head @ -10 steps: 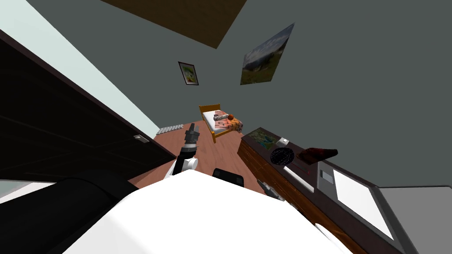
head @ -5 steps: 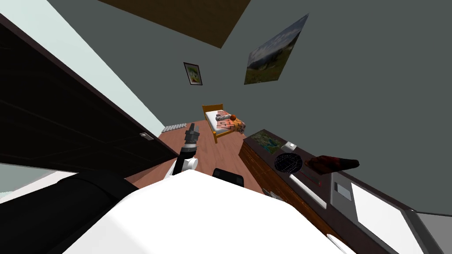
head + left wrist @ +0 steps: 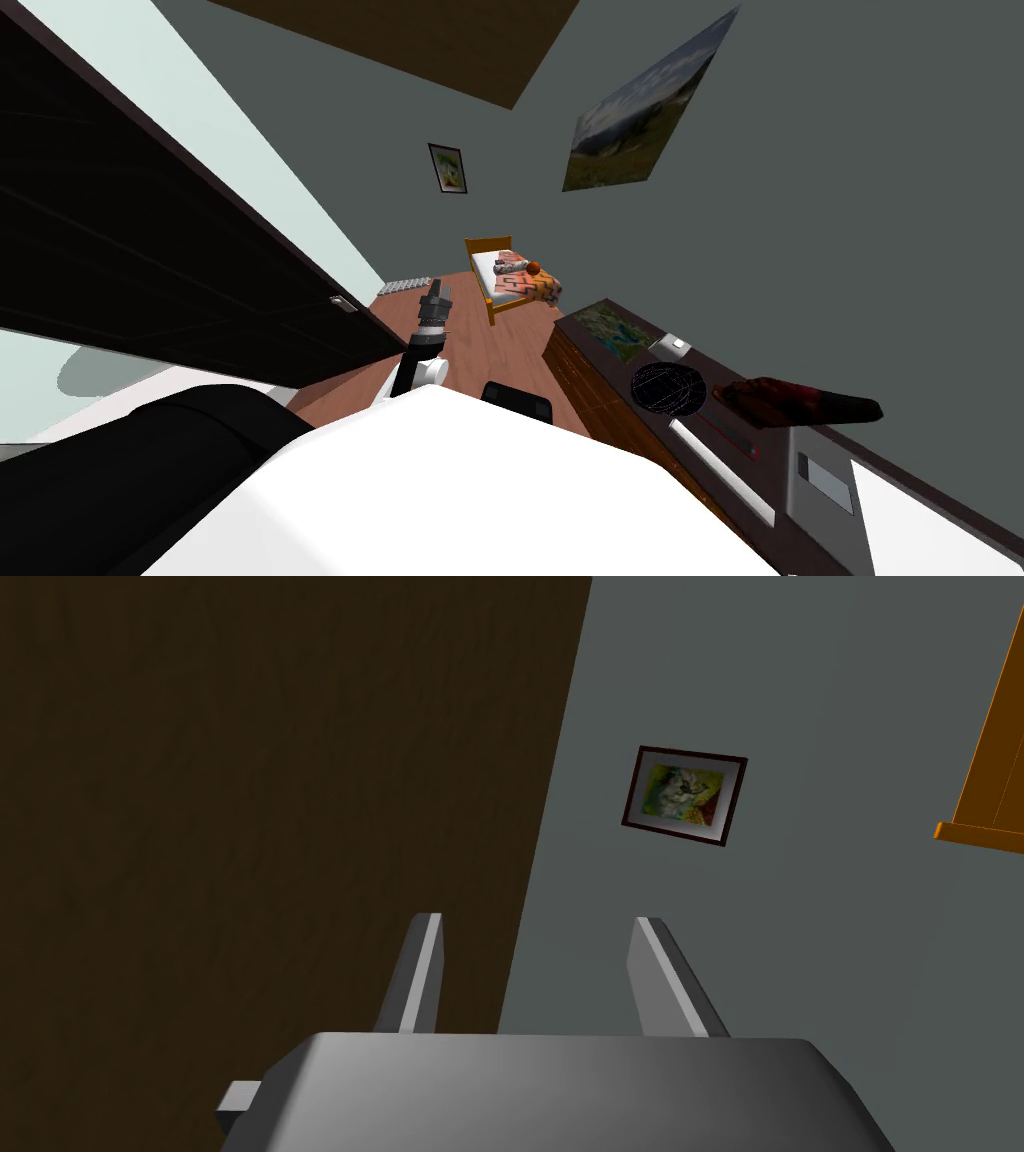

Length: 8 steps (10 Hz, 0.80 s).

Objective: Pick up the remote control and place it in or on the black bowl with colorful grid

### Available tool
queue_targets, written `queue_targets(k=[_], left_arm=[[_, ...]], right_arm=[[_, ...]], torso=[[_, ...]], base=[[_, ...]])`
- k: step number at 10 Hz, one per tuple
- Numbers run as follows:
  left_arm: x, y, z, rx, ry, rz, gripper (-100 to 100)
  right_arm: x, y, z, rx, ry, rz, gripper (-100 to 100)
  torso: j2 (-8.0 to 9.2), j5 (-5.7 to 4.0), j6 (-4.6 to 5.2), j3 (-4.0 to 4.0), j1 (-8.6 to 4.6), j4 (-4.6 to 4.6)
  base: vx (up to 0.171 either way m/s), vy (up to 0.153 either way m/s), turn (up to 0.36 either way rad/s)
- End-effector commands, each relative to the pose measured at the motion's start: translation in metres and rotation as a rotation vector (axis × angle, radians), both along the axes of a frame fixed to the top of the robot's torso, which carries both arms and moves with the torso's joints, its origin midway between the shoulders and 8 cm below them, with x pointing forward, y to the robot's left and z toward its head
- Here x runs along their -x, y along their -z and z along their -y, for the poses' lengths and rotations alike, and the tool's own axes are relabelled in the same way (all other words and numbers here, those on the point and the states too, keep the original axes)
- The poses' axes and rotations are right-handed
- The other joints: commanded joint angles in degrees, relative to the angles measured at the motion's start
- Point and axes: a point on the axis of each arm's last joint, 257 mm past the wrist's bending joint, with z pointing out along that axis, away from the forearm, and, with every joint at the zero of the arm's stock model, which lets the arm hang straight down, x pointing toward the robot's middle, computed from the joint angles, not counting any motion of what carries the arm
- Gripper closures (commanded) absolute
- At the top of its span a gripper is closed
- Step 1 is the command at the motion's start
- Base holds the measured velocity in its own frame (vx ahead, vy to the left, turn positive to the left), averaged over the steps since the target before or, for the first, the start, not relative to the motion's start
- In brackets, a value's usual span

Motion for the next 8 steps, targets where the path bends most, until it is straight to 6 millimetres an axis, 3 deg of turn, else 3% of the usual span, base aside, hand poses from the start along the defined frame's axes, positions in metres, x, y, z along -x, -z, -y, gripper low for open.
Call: queue_targets(k=[1,3,5,6,7,8], left_arm=[[0.000,0.000,0.000,0.000,0.000,0.000,0],[0.000,0.000,0.000,0.000,0.000,0.000,0],[0.000,0.000,0.000,0.000,0.000,0.000,0],[0.000,0.000,0.000,0.000,0.000,0.000,0],[0.000,0.000,0.000,0.000,0.000,0.000,0],[0.000,0.000,0.000,0.000,0.000,0.000,0]], right_arm=[[0.027,0.010,0.034,0.100,-0.035,-0.068,-100],[0.031,0.011,0.039,0.108,-0.029,-0.076,-100],[0.070,0.015,0.090,0.231,-0.069,-0.163,-100],[0.070,0.015,0.090,0.231,-0.069,-0.163,-100],[0.089,0.014,0.112,0.285,-0.089,-0.203,-100],[0.089,0.014,0.112,0.285,-0.089,-0.203,-100]], torso=[[0.00,0.00,0.00,0.00,0.00,0.00],[-0.09,-0.03,0.02,-0.06,0.00,-0.02],[0.08,0.01,-0.01,0.04,0.12,0.02],[-0.03,-0.02,-0.01,-0.02,-0.07,0.00],[-0.01,-0.03,0.04,-0.01,-0.06,-0.01],[-0.02,-0.01,0.00,-0.02,-0.02,0.00]], base=[[0.137,-0.083,0.262],[0.064,-0.052,0.060],[0.076,-0.069,0.223],[0.081,-0.096,0.099],[0.083,-0.082,0.149],[0.063,-0.072,0.076]])
